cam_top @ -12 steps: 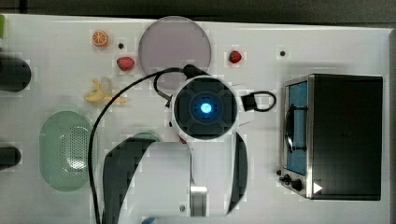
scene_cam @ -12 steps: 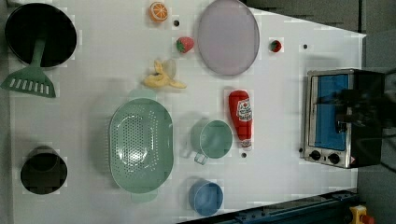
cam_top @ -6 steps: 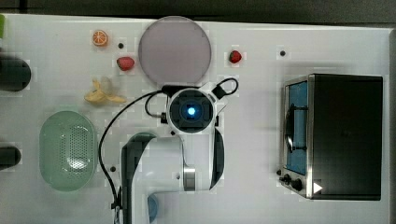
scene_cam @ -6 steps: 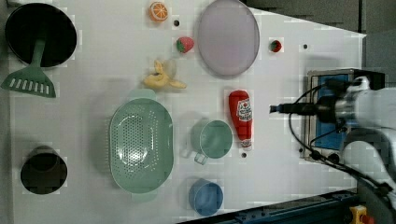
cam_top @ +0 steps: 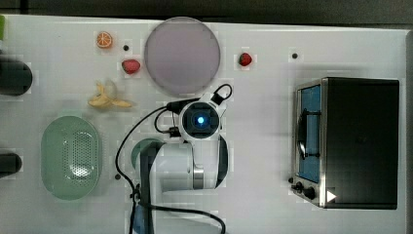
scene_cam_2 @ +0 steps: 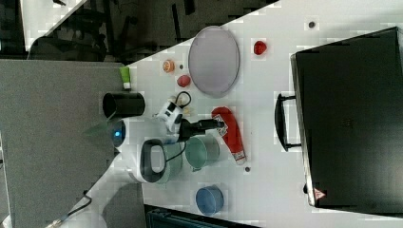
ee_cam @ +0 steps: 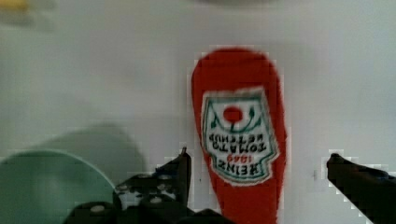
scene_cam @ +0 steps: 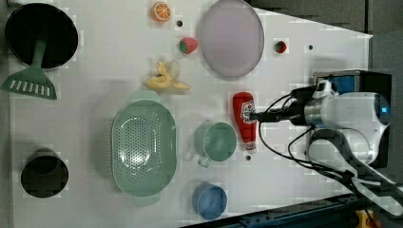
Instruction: Pick Ketchup from the table and place it in strainer.
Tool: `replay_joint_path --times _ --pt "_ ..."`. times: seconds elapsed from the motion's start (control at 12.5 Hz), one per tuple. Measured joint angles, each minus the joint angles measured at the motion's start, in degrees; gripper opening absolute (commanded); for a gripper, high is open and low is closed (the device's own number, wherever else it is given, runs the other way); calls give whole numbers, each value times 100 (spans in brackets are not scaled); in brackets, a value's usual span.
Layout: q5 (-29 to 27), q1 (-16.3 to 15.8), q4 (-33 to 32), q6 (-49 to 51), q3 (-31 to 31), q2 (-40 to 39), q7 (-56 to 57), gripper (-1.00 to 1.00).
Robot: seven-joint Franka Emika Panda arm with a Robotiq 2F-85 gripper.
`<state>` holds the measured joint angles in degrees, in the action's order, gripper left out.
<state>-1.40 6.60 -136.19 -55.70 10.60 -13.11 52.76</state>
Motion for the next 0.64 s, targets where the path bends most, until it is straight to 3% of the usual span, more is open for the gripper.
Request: replay_joint_path --times 0.4,0.48,0.64 --pt "53 -17 -101 -585 11 -683 59 100" --pt "40 -36 -123 -635 3 -746 70 93" --pt "48 -38 -179 -719 11 -769 70 43"
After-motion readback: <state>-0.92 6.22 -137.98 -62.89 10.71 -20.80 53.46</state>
